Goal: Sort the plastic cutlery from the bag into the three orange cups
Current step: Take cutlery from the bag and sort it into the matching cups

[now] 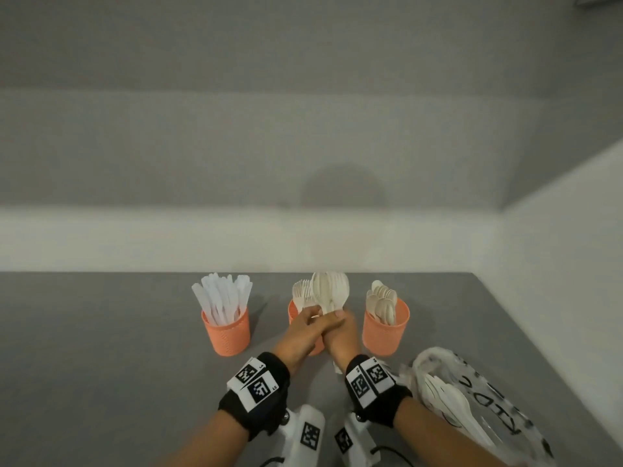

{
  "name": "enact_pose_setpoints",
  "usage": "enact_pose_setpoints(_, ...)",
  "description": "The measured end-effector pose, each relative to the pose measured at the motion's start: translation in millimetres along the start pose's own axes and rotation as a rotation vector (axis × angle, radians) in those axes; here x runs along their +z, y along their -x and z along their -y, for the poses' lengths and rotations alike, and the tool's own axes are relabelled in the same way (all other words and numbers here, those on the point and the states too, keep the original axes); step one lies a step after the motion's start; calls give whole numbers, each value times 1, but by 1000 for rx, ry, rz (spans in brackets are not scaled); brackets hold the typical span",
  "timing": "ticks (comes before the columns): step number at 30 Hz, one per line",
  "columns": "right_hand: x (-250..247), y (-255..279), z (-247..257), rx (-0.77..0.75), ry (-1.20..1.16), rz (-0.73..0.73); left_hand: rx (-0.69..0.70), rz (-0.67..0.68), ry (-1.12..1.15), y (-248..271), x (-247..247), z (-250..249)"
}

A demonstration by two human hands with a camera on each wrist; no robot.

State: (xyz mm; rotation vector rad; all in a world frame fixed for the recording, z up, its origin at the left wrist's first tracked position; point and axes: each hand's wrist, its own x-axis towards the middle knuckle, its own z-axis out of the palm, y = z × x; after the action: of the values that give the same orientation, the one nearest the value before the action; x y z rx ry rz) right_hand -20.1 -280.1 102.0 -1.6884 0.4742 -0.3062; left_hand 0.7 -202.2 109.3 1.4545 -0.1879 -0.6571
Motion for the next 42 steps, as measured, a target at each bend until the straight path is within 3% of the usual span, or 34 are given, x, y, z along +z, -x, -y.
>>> enact_pose_setpoints(4,14,6,-10,-108,390,51,56,-157,95,-9,-2,1)
enact_pose_setpoints(9,10,13,-3,-160,476,174,10,-282,146,-17,-7,2)
enact_pose_setpoints(11,3,7,-2,-130,330,309,39,-244,177,-14,-11,-3)
enact_pose_setpoints(14,-4,-1,2,56,103,534,69,-104,170,-12,-19,-7)
enact_pose_setpoints(18,-3,-3,6,216,-120,651,42,64,12,-13,-27,-12)
enact_pose_setpoints(22,9,-6,-1,146,-107,504,23,94,-25,-15,-37,-19)
enact_pose_setpoints(26,9,-12,-5,53,-223,352,120,-221,-92,-21,-45,-17)
enact_pose_setpoints(28,6,-16,-7,41,-266,350,141,-303,-71,-24,-47,-15)
enact_pose_setpoints(32,3,-16,-13,14,-215,410,135,-344,-100,-30,-44,-13)
enact_pose_setpoints(37,-2,-17,-16,113,-280,380,131,-409,-211,-38,-37,-10)
enact_pose_setpoints(42,-10,-22,-27,97,-265,305,180,-477,41,-31,-30,-17)
